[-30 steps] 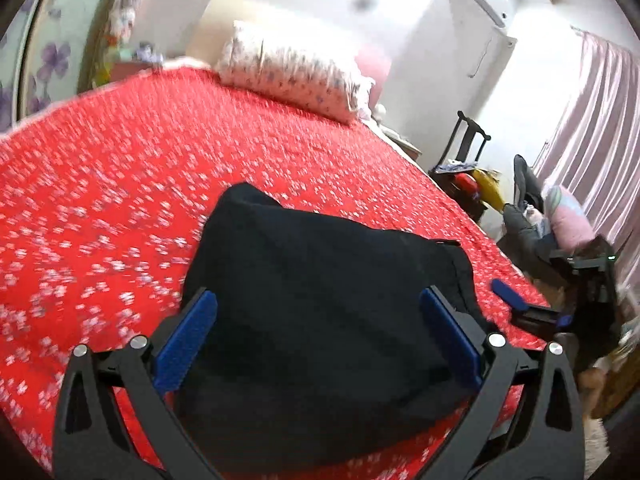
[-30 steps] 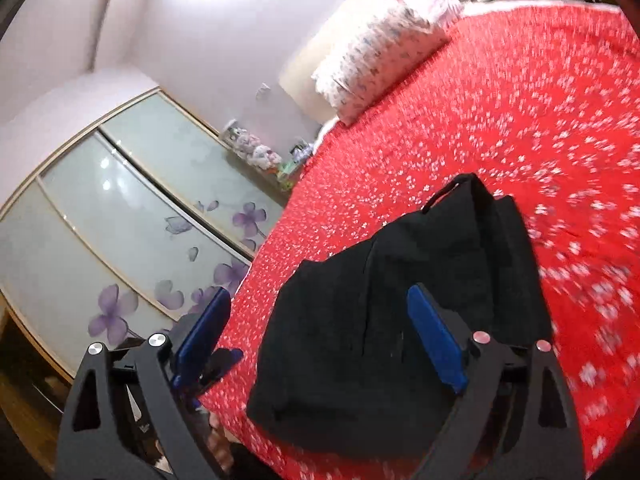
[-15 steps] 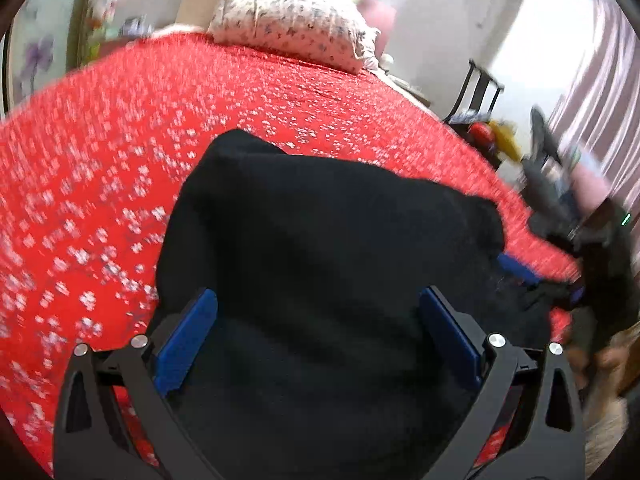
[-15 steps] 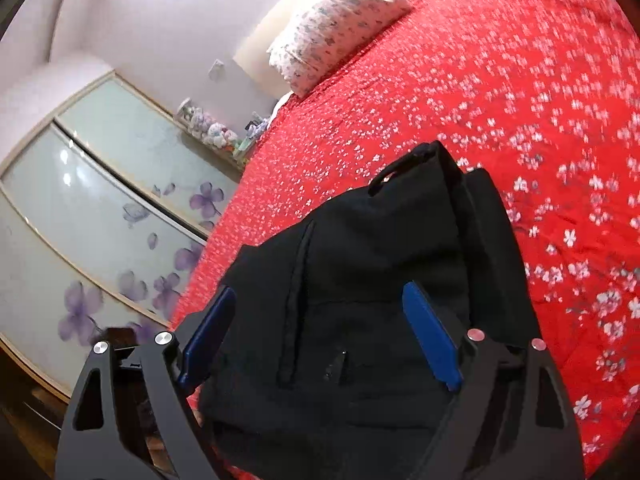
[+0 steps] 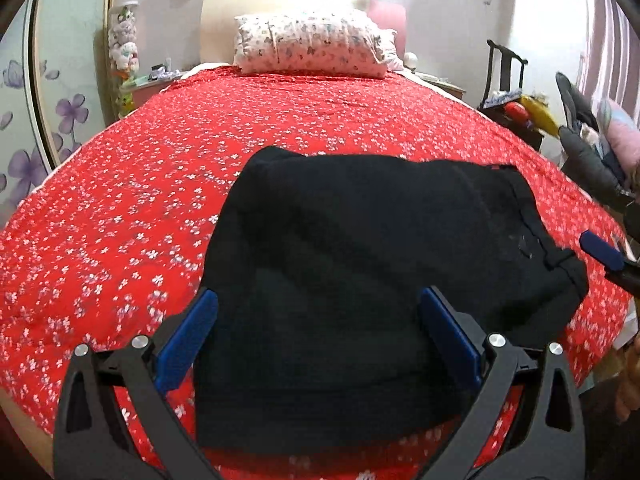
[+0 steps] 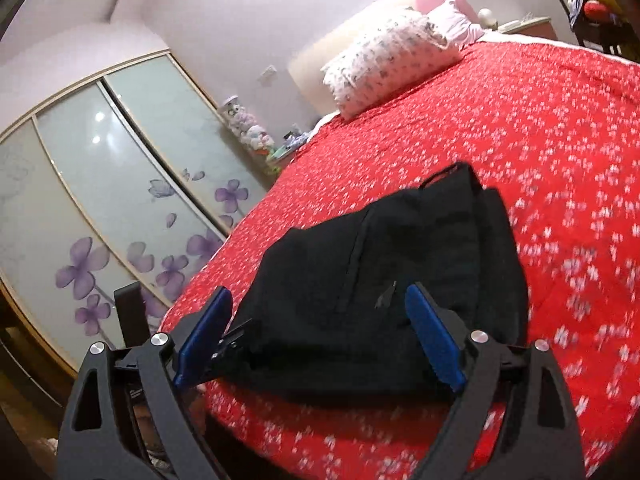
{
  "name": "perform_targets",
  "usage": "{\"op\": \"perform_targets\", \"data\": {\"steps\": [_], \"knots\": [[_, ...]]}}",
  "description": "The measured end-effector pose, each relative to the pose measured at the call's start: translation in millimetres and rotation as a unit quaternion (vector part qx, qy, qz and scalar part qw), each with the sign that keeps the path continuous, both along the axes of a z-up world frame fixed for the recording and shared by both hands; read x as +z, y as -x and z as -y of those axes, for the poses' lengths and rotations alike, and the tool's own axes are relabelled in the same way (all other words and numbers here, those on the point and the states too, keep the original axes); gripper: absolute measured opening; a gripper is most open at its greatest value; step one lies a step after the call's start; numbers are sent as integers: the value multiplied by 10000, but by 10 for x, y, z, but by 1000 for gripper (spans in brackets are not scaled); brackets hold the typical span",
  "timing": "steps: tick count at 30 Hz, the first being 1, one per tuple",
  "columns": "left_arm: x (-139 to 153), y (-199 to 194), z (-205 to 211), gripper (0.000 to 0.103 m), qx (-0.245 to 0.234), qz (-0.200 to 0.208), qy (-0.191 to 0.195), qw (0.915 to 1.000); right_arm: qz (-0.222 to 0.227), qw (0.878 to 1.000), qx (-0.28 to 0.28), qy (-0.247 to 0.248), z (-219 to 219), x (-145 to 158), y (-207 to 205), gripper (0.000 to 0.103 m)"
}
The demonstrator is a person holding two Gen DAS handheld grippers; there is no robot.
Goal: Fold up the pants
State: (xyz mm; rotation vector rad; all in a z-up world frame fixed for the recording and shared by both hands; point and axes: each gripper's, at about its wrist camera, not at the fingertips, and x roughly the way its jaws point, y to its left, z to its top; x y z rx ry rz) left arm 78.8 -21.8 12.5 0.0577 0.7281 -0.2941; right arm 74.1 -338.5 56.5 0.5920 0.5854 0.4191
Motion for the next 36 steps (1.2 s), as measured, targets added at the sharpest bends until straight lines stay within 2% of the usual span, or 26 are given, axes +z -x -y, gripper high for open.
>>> {"op": "perform_targets", "data": {"steps": [1, 4, 7, 10, 13, 14, 16, 18, 20, 23, 25, 29, 36], "knots": [[-14, 15, 13, 101, 3, -5, -67, 10000, -83, 10000, -8, 49, -6, -17, 2, 96], [-96, -9, 24, 101, 12, -210, -123, 9997, -697, 9974, -72, 180, -17, -196, -120, 96], [-171, -90, -36, 101, 28, -449, 136, 9989, -656, 9974, -19, 283, -42, -202, -91, 96], [-191, -67, -10, 101, 12, -347, 22, 9994, -542, 9971, 26, 531, -105, -175, -39, 97], [-197, -44, -19, 101, 10, -280, 41, 9996, -249, 9995, -32, 199, -21, -85, 31, 96], [-194, -34, -23, 101, 3, -252, 40, 9997, -44, 9997, -235, 44, 104, -29, 94, 96], [-198, -14, -22, 101, -3, -198, 26, 9998, 63, 9976, -683, -5, 284, 37, 116, 96], [-204, -2, -27, 101, -17, -138, 10, 9999, -209, 9941, -1054, -146, 536, 4, 43, 95], [-202, -2, -33, 101, -30, -122, 22, 9999, -430, 9917, -1146, -403, 691, -58, -47, 94], [-182, 5, -71, 101, -76, -126, 128, 9998, -692, 9896, -1072, -657, 782, -153, -191, 90], [-130, 40, -176, 101, -56, -41, 381, 9992, -925, 9886, -861, -814, 788, -240, -311, 89], [-85, 55, -336, 101, 187, 117, 469, 9987, -1206, 9864, -822, -759, 766, -353, -372, 87], [-155, -35, -543, 101, 469, -135, 602, 9970, -1532, 9836, -797, -524, 734, -439, -548, 87]]}}
